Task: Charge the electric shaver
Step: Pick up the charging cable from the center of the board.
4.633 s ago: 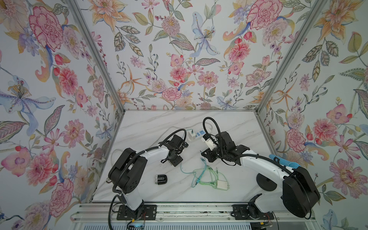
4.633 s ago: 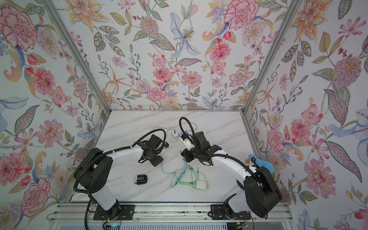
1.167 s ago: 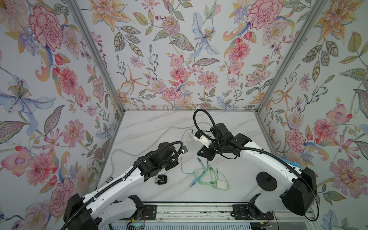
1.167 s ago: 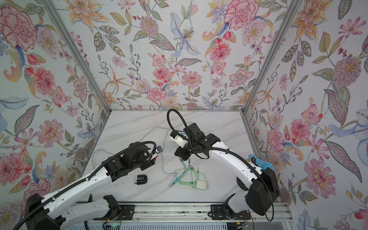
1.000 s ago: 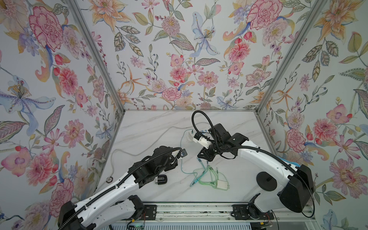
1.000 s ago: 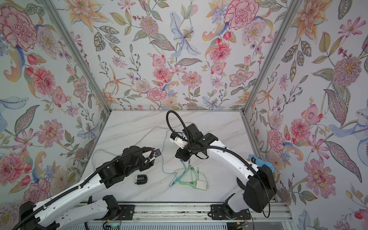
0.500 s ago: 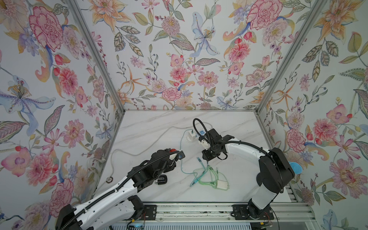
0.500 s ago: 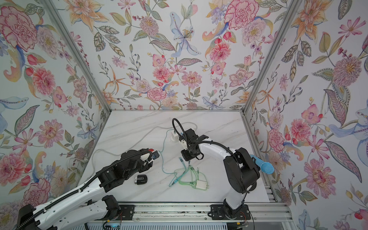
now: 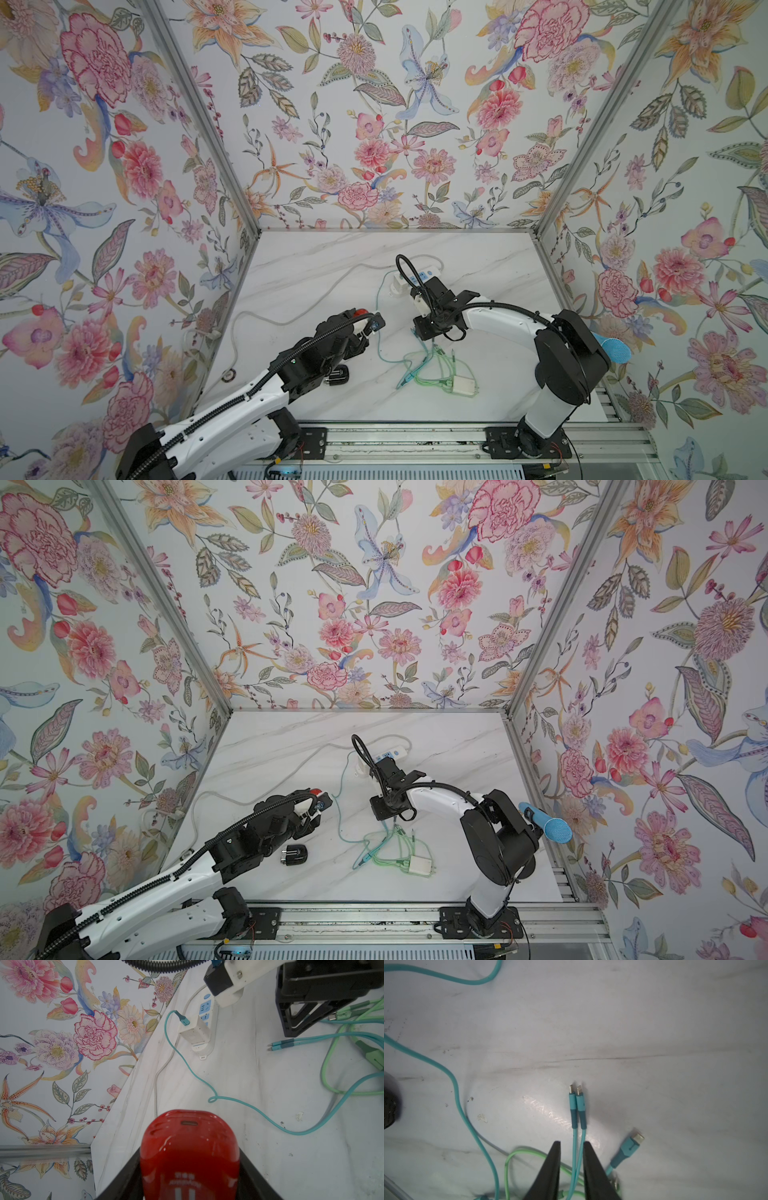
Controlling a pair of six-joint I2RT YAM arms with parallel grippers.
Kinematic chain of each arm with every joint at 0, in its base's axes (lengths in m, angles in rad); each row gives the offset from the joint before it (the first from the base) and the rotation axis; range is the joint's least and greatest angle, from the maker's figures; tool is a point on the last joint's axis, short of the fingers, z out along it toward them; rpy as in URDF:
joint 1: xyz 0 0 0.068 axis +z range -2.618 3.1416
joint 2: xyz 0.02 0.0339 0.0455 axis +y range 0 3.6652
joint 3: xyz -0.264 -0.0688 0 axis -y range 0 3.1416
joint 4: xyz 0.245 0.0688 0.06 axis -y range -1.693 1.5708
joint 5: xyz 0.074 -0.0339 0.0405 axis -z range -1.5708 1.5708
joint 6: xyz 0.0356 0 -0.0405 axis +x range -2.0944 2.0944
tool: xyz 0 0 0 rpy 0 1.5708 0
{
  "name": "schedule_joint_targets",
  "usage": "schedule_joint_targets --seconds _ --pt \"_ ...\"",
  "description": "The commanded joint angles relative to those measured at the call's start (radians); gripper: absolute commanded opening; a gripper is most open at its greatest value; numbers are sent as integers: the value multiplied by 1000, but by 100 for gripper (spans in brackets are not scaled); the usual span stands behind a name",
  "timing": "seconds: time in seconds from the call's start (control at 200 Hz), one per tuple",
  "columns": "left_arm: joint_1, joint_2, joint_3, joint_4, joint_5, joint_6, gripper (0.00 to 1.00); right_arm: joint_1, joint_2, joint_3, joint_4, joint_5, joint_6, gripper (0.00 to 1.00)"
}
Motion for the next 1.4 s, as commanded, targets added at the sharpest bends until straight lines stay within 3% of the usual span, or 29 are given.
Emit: schedule_joint_targets --seconds 0.0,0.46,0.636,0.906,1.396 --pt "0 0 -16 48 -14 -31 0 -3 41 32 0 4 -21 22" --pt "8 22 -26 69 10 -49 0 -12 81 39 -19 85 -29 13" --pt "10 29 -26 74 11 -50 0 -55 28 -3 -27 106 -6 14" --pt "17 71 -24 105 33 -48 0 -67 -29 -64 -26 111 54 26" --pt "30 59 -22 91 42 -48 0 -65 33 -113 13 126 180 20"
